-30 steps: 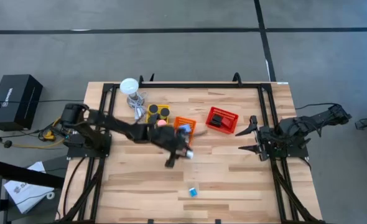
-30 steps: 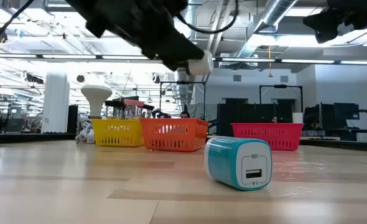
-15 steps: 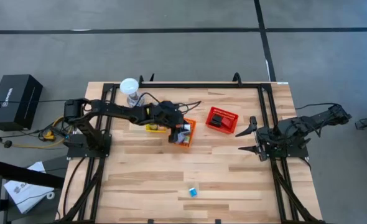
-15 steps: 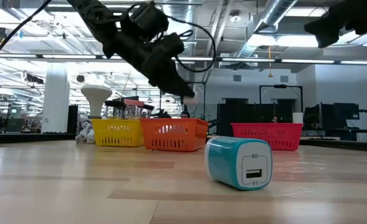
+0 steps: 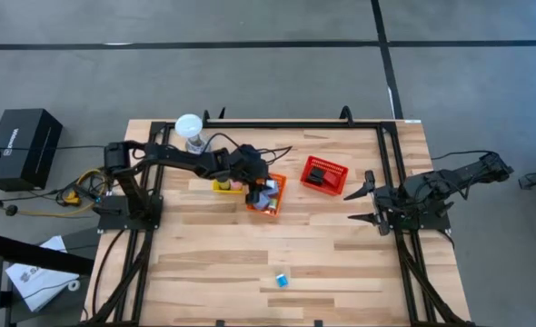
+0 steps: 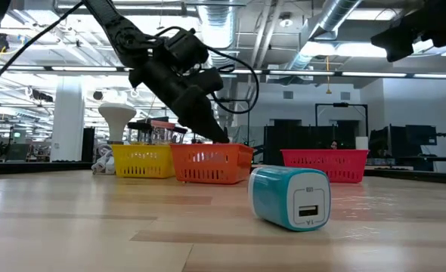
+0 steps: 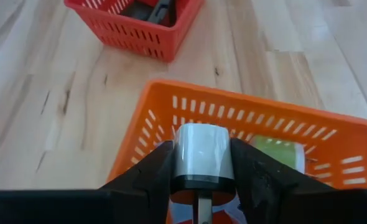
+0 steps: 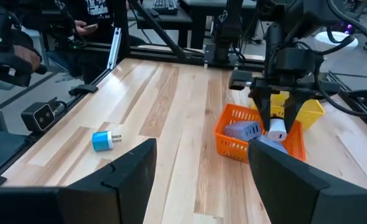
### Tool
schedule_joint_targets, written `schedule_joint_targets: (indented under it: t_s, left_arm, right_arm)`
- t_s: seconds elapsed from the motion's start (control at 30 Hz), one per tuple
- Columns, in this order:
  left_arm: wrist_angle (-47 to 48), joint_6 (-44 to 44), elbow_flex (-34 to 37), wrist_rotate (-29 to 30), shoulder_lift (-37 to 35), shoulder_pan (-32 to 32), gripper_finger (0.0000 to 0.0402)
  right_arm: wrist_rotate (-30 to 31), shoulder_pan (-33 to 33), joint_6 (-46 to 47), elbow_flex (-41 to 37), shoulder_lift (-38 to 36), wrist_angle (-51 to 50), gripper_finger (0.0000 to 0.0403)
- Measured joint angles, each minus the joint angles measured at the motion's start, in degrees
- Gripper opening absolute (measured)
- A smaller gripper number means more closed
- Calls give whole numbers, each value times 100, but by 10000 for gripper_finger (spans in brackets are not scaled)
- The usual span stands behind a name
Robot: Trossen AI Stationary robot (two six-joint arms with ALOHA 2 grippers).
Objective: Pick & Place Office items
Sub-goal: Put the white charger adapter into the orange bin, then put the blue charger adapter into the orange bin
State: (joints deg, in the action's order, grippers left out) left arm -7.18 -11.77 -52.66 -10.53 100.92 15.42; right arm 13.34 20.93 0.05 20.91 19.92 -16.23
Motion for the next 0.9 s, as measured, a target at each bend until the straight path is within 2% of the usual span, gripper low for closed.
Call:
schedule_joint_targets:
  t_s: [0.1, 0.33, 0.5, 0.7, 0.9]
  left_arm:
    - [-19, 48, 0, 5, 4, -2, 161]
    - [-17, 141, 0, 20, 1, -49, 244]
    - [-15, -25, -7, 25, -260, -344, 267]
    - [-69, 168, -17, -109, -804, -1238, 261]
    - [-271, 262, -119, -117, -654, -2499, 261]
  right_arm:
    - [0, 0, 0, 0, 0, -4, 244]
    - [2, 0, -1, 0, 0, -4, 244]
    - [6, -4, -244, 0, 0, -4, 244]
    - [24, -73, -349, -2, 0, 36, 244]
    - [306, -387, -351, -2, 0, 181, 244]
